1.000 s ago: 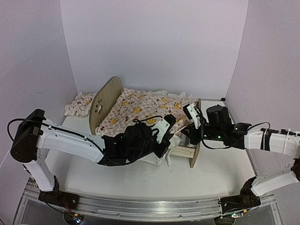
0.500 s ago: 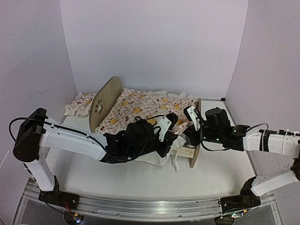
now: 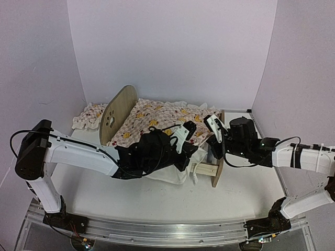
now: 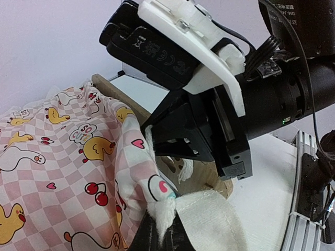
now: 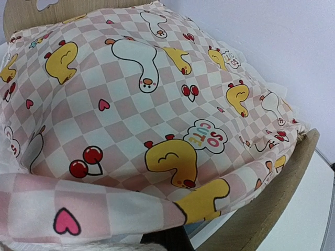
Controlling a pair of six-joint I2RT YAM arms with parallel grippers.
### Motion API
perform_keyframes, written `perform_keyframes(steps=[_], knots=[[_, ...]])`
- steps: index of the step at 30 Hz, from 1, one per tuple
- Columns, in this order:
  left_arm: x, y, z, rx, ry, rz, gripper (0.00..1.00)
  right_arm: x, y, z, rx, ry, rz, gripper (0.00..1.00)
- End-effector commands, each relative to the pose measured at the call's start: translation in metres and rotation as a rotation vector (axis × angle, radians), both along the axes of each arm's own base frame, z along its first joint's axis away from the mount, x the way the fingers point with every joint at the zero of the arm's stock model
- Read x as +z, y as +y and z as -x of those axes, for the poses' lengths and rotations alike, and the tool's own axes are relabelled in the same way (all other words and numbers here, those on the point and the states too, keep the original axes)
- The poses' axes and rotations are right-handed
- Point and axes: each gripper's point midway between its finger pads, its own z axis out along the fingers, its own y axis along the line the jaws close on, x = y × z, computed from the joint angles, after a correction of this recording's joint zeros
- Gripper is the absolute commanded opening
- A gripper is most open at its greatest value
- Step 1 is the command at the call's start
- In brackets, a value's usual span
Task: Set up the pet bed
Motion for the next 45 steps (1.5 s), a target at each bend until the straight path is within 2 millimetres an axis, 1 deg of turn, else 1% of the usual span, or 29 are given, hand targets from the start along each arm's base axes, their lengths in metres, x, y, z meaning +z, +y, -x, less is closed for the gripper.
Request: perform_keyframes(steps=[1,6,8,12,16,19,20,21,23,25,27,30,31,33,35,37,38,40,42,44,45], knots=[[0.018,-0.01,0.01,-0.053,0.013,0.048,0.0,0.037,-0.024,-0.026,-0.129,-0.132,0.023,0.0],[0.02,-0.009,0.01,-0.052,0.016,0.055,0.0,0.011,-0.007,-0.018,-0.034,-0.045,0.021,0.0],[0.021,-0.01,0.011,-0.06,0.018,0.056,0.0,0.002,-0.004,-0.015,-0.016,-0.012,0.014,0.0],[0.019,-0.014,0.014,-0.086,0.028,0.058,0.0,-0.012,-0.008,-0.008,-0.034,0.04,-0.011,0.02],[0.019,-0.021,0.017,-0.114,0.045,0.067,0.0,-0.021,-0.018,-0.001,-0.093,0.089,-0.051,0.05],[0.02,-0.026,0.019,-0.13,0.052,0.074,0.0,-0.027,-0.021,0.007,-0.132,0.168,-0.087,0.16],[0.02,-0.027,0.019,-0.133,0.054,0.075,0.0,-0.026,-0.023,0.009,-0.149,0.193,-0.092,0.23],[0.02,-0.028,0.019,-0.136,0.054,0.077,0.0,-0.031,-0.026,0.014,-0.167,0.235,-0.08,0.25],[0.021,-0.03,0.02,-0.144,0.055,0.079,0.0,-0.024,-0.027,0.023,-0.185,0.292,-0.07,0.3],[0.02,-0.033,0.021,-0.156,0.057,0.08,0.0,-0.011,-0.03,0.034,-0.197,0.348,-0.081,0.41],[0.019,-0.035,0.022,-0.164,0.06,0.078,0.0,-0.004,-0.04,0.048,-0.243,0.428,-0.072,0.44],[0.018,-0.036,0.02,-0.16,0.057,0.076,0.0,0.0,-0.046,0.074,-0.264,0.538,-0.136,0.57],[0.018,-0.037,0.02,-0.158,0.056,0.076,0.0,0.001,-0.05,0.08,-0.277,0.568,-0.15,0.59],[0.017,-0.039,0.018,-0.158,0.056,0.076,0.0,0.005,-0.06,0.087,-0.335,0.596,-0.171,0.63],[0.016,-0.046,0.017,-0.168,0.058,0.078,0.0,0.012,-0.067,0.089,-0.386,0.598,-0.2,0.64],[0.015,-0.054,0.019,-0.194,0.073,0.085,0.0,0.017,-0.072,0.085,-0.435,0.583,-0.232,0.68],[0.014,-0.061,0.023,-0.23,0.083,0.089,0.0,0.015,-0.073,0.084,-0.454,0.585,-0.237,0.7],[0.01,-0.066,0.023,-0.241,0.096,0.09,0.0,0.007,-0.073,0.079,-0.494,0.597,-0.23,0.7],[0.005,-0.068,0.021,-0.237,0.107,0.088,0.0,-0.001,-0.065,0.076,-0.481,0.623,-0.22,0.7],[-0.003,-0.07,0.018,-0.237,0.126,0.078,0.0,-0.003,-0.054,0.074,-0.427,0.629,-0.221,0.63],[-0.008,-0.07,0.016,-0.238,0.138,0.071,0.0,-0.004,-0.051,0.075,-0.402,0.625,-0.216,0.62]])
